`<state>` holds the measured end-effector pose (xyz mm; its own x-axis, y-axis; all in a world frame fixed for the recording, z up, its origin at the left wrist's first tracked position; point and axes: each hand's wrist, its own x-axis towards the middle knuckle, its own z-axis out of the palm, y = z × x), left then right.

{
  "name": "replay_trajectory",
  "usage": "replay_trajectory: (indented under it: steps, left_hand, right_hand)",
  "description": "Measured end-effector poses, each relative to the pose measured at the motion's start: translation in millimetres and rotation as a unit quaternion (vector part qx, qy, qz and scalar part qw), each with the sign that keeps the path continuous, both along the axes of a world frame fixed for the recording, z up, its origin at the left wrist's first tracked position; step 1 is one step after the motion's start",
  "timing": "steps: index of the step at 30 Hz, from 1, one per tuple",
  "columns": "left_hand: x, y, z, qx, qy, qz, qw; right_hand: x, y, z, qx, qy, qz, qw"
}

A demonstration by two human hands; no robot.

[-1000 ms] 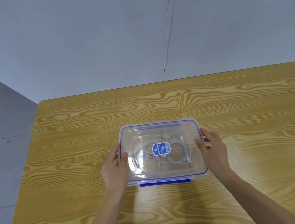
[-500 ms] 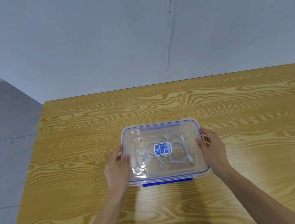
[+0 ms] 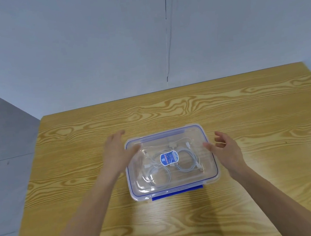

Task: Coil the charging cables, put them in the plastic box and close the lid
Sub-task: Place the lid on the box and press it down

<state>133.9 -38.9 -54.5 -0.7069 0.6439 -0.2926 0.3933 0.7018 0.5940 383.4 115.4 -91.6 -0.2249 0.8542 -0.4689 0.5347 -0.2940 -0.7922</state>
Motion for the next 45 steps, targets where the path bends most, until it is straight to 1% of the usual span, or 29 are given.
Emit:
replay_trajectory:
  steps: [1, 3, 6, 8, 9, 11, 13, 19, 23, 26, 30, 35, 39, 45]
  left_hand:
    - [-9.7, 17.9, 7.4, -0.005, 0.005, -0.046, 0.999]
    - [-22.7, 52.9, 13.4, -0.035, -0.034, -0.14, 0.989]
    - [-27.1, 86.7, 0.7, -0.153, -0.084, -0.262, 0.949]
    - [-28.4, 96.8, -13.4, -0.224, -0.114, -0.29, 0.923]
    - [-29.5, 99.6, -19.2, -0.246, -0.131, -0.291, 0.915]
    - [-31.9, 103.1, -26.1, -0.266, -0.156, -0.276, 0.91]
    - [-33.0, 105.7, -27.4, -0.273, -0.154, -0.281, 0.907]
    - [-34.4, 109.5, -30.1, -0.268, -0.144, -0.307, 0.902]
    - [-31.0, 111.1, -27.5, -0.246, -0.079, -0.328, 0.909]
    - [-24.3, 109.5, -20.8, -0.226, -0.04, -0.336, 0.914]
    - [-18.7, 105.7, -18.4, -0.199, -0.027, -0.359, 0.911]
    - [-15.8, 96.6, -20.5, -0.134, -0.031, -0.358, 0.924]
    - [-12.7, 93.3, -23.6, -0.119, -0.014, -0.348, 0.93]
    - [-11.4, 92.2, -29.6, -0.121, -0.003, -0.337, 0.934]
  right_hand:
    - [4.9, -5.3, 2.4, -0.012, 0.001, -0.016, 1.0]
    - [16.7, -21.9, 3.2, -0.059, 0.007, -0.047, 0.997]
    - [27.8, -60.6, 1.7, -0.131, 0.003, -0.075, 0.989]
    - [28.1, -84.3, -1.5, -0.18, 0.015, -0.105, 0.978]
    - [26.2, -93.9, -3.7, -0.209, 0.031, -0.126, 0.969]
    - [18.7, -109.3, -7.6, -0.27, 0.075, -0.17, 0.945]
    - [8.8, -120.5, -8.7, -0.31, 0.106, -0.196, 0.924]
    - [-8.5, -127.4, -5.9, -0.346, 0.181, -0.253, 0.885]
    - [-13.1, -129.7, 1.8, -0.378, 0.213, -0.278, 0.857]
    - [-20.9, -133.3, 7.1, -0.41, 0.209, -0.271, 0.845]
    - [-32.1, -136.3, 6.5, -0.433, 0.203, -0.243, 0.844]
    - [-42.6, -140.4, 6.1, -0.416, 0.199, -0.229, 0.857]
    - [-44.9, -140.2, 6.1, -0.41, 0.203, -0.235, 0.858]
    - [-46.1, -137.3, 9.4, -0.423, 0.207, -0.228, 0.852]
